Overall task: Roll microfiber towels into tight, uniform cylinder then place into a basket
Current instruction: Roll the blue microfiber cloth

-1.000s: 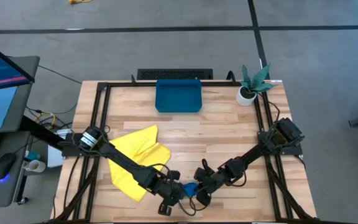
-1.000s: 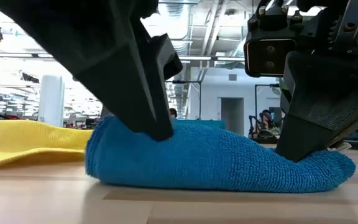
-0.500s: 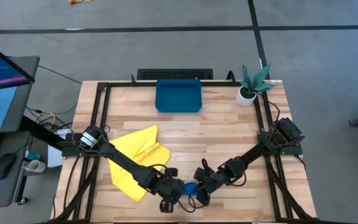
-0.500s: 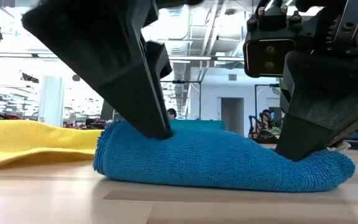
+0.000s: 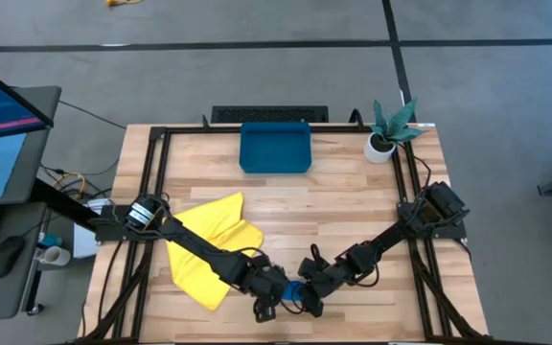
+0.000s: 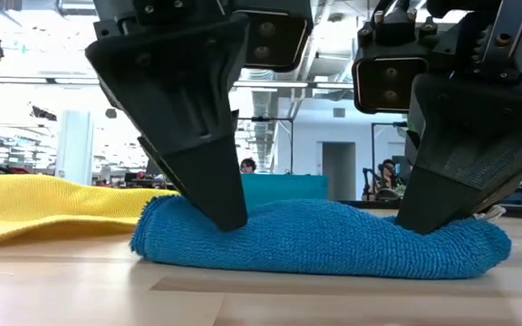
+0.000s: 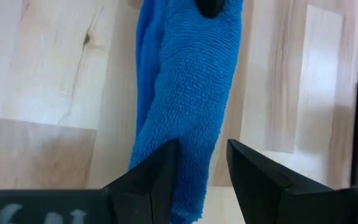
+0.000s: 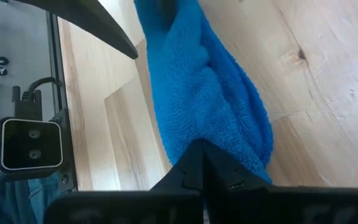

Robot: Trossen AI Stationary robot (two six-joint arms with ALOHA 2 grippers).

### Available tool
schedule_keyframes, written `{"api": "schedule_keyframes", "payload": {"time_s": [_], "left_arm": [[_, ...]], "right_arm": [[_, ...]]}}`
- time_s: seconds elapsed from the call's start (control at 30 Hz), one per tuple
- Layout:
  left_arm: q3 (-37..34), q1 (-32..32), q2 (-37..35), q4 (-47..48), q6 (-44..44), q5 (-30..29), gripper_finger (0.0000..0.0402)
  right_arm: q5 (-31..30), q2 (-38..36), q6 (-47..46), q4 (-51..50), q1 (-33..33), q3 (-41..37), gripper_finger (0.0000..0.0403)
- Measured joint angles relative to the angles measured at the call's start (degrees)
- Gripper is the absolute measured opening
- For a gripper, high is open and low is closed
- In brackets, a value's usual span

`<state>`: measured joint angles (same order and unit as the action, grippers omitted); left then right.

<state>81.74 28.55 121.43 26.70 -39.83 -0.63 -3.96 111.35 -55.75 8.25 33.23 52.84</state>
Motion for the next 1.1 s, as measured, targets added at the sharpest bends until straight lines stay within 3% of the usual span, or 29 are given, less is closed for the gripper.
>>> {"api": "schedule_keyframes", "payload": {"time_s": [0.37,0.53,0.63,0.8,0.93,1.1], "left_arm": [[-0.11,0.13,0.07,-0.57,-6.0,3.33,0.0139],[-0.11,0.05,0.07,-0.7,-7.8,3.38,0.0139],[-0.14,0.06,0.07,-0.47,-8.12,3.47,0.0139],[-0.15,0.09,0.07,-0.35,-8.24,3.44,0.0139],[-0.15,0.11,0.07,-0.35,-8.23,3.35,0.0139],[-0.16,0.11,0.07,-0.66,-8.22,3.21,0.0139]], "right_arm": [[1.87,-1.05,6.42,-0.73,-1.05,0.02,0.0106],[2.11,-4.97,11.05,-6.06,-1.78,-0.24,0.0122],[-1.1,-9.07,14.1,-13.14,-0.95,-0.68,0.0122],[-12.04,-14.38,19.47,-19.71,3.64,-0.46,0.0121],[-16.9,-14.24,27.09,-13.79,8.42,-0.83,0.0123],[-18.61,-10.77,44.67,-3.06,11.61,-0.72,0.0123]]}}
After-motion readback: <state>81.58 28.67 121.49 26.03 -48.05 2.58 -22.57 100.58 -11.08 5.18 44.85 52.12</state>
